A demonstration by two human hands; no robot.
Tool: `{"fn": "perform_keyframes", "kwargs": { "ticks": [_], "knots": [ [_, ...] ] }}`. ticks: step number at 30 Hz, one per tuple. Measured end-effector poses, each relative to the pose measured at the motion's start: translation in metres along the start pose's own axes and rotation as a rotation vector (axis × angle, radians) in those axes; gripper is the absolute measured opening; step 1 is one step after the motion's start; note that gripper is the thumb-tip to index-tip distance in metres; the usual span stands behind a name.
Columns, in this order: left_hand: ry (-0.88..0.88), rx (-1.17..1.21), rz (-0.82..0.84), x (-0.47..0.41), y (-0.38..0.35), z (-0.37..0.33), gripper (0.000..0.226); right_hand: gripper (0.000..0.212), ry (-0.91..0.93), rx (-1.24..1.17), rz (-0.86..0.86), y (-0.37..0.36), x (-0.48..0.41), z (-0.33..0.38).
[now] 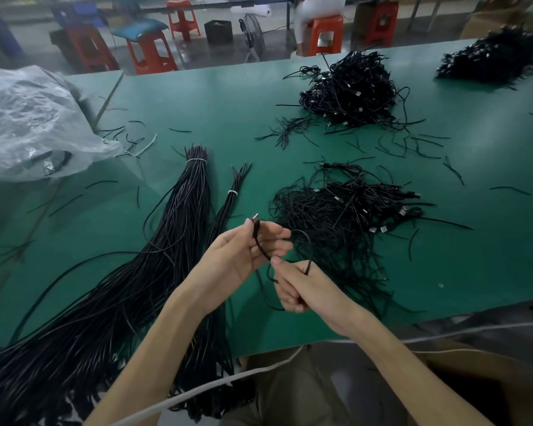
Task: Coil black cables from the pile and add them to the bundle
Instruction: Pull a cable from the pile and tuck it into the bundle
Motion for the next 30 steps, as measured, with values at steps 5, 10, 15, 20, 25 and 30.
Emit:
{"fn": "perform_keyframes", "kwargs": {
  "ticks": [5,10,15,20,25,30],
  "knots": [
    [0.012,-0.006,0.064,0.005,-0.002,-0.001,0.039,0.062,0.019,-0.056,0.045,-0.008,0.003,0.004],
    [0.046,0.076,0.026,0.007,-0.004,-0.003,0.036,0.063,0.021,-0.032,0.067,-0.008,0.005,0.008],
    [-0.026,0.298,-0.047,0.006,-0.008,-0.012,0.036,0.044,0.063,0.003,0.099,-0.004,0.006,0.01],
    [0.011,0.565,0.21,0.012,-0.016,-0.032,0.038,0.038,0.004,-0.003,0.081,0.009,0.003,0.002],
    [0.195,0.037,0.542,0.035,-0.021,-0.023,0.033,0.039,-0.053,-0.108,-0.154,0.039,-0.006,0.003],
    [0.513,-0.674,0.459,0.051,0.015,0.01,0.045,0.041,0.069,-0.319,-0.261,0.074,-0.002,0.032]
  ]
}}
Point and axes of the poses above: each hand's wrist, its own x-axis away from the middle knuckle, its own y-axis out of the back of the hand, z = x × y, the point moved 5 cm from there along -x, towards the middle knuckle, and after that the axes turned 1 degree about -x, right-handed, at the moved point
